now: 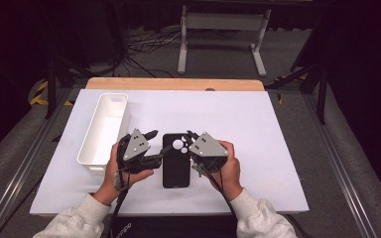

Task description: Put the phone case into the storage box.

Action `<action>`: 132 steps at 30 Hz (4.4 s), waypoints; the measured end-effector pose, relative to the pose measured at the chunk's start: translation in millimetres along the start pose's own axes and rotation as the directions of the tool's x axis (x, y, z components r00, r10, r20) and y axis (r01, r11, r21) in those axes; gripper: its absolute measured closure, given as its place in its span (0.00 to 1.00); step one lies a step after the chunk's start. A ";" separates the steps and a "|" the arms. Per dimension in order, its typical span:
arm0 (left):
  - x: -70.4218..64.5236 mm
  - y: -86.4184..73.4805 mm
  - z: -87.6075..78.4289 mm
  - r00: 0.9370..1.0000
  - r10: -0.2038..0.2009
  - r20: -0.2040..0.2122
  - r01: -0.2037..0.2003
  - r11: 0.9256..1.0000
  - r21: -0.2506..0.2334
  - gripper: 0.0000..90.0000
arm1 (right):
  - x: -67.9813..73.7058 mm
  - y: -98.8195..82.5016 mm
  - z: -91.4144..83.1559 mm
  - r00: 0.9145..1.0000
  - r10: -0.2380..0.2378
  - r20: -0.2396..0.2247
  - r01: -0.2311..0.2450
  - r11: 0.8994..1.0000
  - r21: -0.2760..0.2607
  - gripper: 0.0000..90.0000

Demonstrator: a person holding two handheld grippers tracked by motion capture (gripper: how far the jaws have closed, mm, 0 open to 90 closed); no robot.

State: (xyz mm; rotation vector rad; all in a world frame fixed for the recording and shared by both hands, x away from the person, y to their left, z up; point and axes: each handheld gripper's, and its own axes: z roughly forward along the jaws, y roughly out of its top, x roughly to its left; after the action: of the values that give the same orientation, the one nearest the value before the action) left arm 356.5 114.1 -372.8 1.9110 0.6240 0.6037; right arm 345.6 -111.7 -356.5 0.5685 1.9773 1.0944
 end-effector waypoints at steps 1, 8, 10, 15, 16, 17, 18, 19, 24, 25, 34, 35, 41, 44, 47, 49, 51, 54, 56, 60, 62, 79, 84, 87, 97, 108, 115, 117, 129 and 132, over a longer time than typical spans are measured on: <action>0.6 0.4 0.3 1.000 -0.007 0.004 0.007 1.000 -0.003 0.44 | 1.0 0.4 -0.3 1.000 -0.007 0.000 0.007 1.000 -0.002 0.91; 1.5 3.1 1.3 0.999 -0.012 0.037 0.013 1.000 -0.009 0.58 | 5.1 0.4 -1.4 0.999 -0.031 0.019 0.032 0.999 -0.017 0.91; 2.2 3.4 1.4 0.999 -0.016 0.047 0.016 1.000 -0.012 0.64 | 6.7 0.3 -2.2 0.999 -0.043 0.029 0.044 0.999 -0.028 0.91; 4.2 3.3 1.4 0.999 -0.018 0.048 0.018 1.000 -0.010 0.71 | 9.3 1.0 -3.6 0.998 -0.061 0.031 0.062 0.997 -0.045 0.91; 4.2 2.9 1.4 0.998 -0.021 0.051 0.022 1.000 -0.010 0.73 | 10.5 1.6 -3.8 0.997 -0.071 0.036 0.073 0.996 -0.044 0.91; 4.4 2.9 1.3 0.999 -0.019 0.050 0.020 1.000 -0.013 0.74 | 11.5 2.0 -3.9 0.996 -0.081 0.037 0.083 0.996 -0.043 0.91; 4.2 3.0 1.1 0.999 -0.019 0.048 0.020 1.000 -0.013 0.74 | 12.3 2.0 -3.8 0.996 -0.084 0.039 0.085 0.995 -0.043 0.91; 4.4 3.2 0.7 0.999 -0.020 0.045 0.021 1.000 -0.014 0.73 | 12.8 2.0 -3.5 0.995 -0.088 0.037 0.090 0.995 -0.040 0.91; 7.8 2.9 -0.6 0.998 -0.034 0.044 0.035 0.999 -0.019 0.66 | 12.4 1.4 -2.7 0.995 -0.096 0.042 0.097 0.995 -0.029 0.91; 7.6 3.0 -0.8 0.999 -0.032 0.039 0.033 0.999 -0.019 0.68 | 12.2 1.2 -2.6 0.995 -0.095 0.043 0.096 0.995 -0.030 0.91; 7.9 3.4 -2.6 0.999 -0.012 0.039 0.012 1.000 -0.020 0.73 | 17.1 0.8 -0.6 0.986 -0.156 0.052 0.156 0.988 -0.013 0.91; 7.1 3.5 -2.7 0.999 -0.011 0.046 0.012 1.000 -0.024 0.76 | 17.6 1.0 -0.5 0.986 -0.161 0.052 0.161 0.987 -0.011 0.91; 7.7 4.4 -6.0 0.998 -0.002 0.061 0.005 0.999 -0.041 0.85 | 18.2 2.0 -1.9 0.983 -0.176 0.061 0.177 0.984 -0.017 0.91; 7.4 5.0 -7.7 0.999 0.004 0.054 -0.001 0.999 -0.046 0.88 | 18.0 1.6 -1.8 0.982 -0.177 0.061 0.178 0.984 -0.016 0.91; 7.2 4.9 -8.4 0.998 0.001 0.057 0.002 0.999 -0.051 0.89 | 18.3 1.7 -1.6 0.983 -0.175 0.061 0.176 0.984 -0.017 0.91; 6.9 4.9 -9.2 0.998 0.003 0.060 0.000 0.998 -0.055 0.89 | 17.6 1.5 -1.7 0.984 -0.169 0.060 0.171 0.985 -0.025 0.91; 7.5 4.7 -10.4 0.998 0.005 0.066 -0.001 0.998 -0.063 0.90 | 16.9 1.3 -2.1 0.986 -0.159 0.058 0.161 0.986 -0.030 0.90; 7.7 4.5 -11.6 0.998 0.007 0.067 -0.002 0.997 -0.076 0.90 | 15.7 1.1 -2.5 0.989 -0.142 0.050 0.144 0.989 -0.045 0.90; 8.2 4.5 -12.2 0.998 0.007 0.069 -0.001 0.996 -0.085 0.90 | 14.9 1.1 -2.7 0.990 -0.130 0.044 0.133 0.990 -0.052 0.89; 8.5 3.9 -13.1 0.997 0.009 0.080 -0.001 0.996 -0.090 0.90 | 10.2 0.9 -3.8 0.996 -0.084 0.007 0.084 0.994 -0.071 0.85; 8.8 4.1 -13.6 0.997 0.016 0.077 -0.009 0.996 -0.091 0.90 | 9.2 0.7 -4.1 0.998 -0.068 -0.002 0.068 0.995 -0.073 0.84; 14.0 4.7 -20.5 0.998 0.013 0.065 -0.005 0.993 -0.117 0.90 | 3.4 0.2 -5.7 0.999 -0.008 -0.050 0.004 0.997 -0.083 0.70; 15.4 5.2 -22.1 0.998 0.013 0.068 -0.005 0.993 -0.114 0.90 | 1.9 -0.6 -5.4 0.998 0.002 -0.056 -0.006 0.997 -0.078 0.59; 15.0 5.0 -22.2 0.998 0.009 0.068 -0.001 0.992 -0.123 0.90 | 0.8 -3.0 -5.3 0.998 0.013 -0.062 -0.017 0.998 -0.062 0.51; 17.2 5.5 -24.9 0.998 0.015 0.063 -0.008 0.992 -0.122 0.90 | -4.7 -11.0 -9.9 0.997 0.044 -0.062 -0.048 0.997 -0.059 0.35; 18.4 6.0 -28.3 0.998 0.013 0.054 -0.005 0.991 -0.134 0.90 | -10.0 -24.9 -17.3 0.998 0.044 -0.050 -0.047 0.998 -0.053 0.22; 19.1 6.7 -29.9 0.998 0.018 0.053 -0.011 0.991 -0.137 0.90 | -13.4 -34.5 -23.5 0.999 0.036 -0.032 -0.038 0.998 -0.049 0.22; 18.9 6.9 -30.0 0.998 0.020 0.052 -0.012 0.990 -0.139 0.90 | -14.3 -37.8 -25.3 0.999 0.034 -0.030 -0.035 0.999 -0.041 0.22; 19.1 7.5 -31.7 0.998 0.024 0.056 -0.015 0.990 -0.141 0.90 | -16.9 -54.4 -34.6 0.999 0.022 -0.029 -0.023 0.999 -0.025 0.21; 19.3 7.9 -32.2 0.998 0.026 0.058 -0.018 0.990 -0.139 0.90 | -17.7 -58.2 -38.1 0.999 0.022 -0.027 -0.023 0.999 -0.029 0.21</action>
State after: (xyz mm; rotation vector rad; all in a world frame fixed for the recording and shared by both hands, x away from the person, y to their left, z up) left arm 351.1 144.9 -350.7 1.8014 0.5102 0.5862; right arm 324.7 -173.5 -386.4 0.5644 1.9789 1.1488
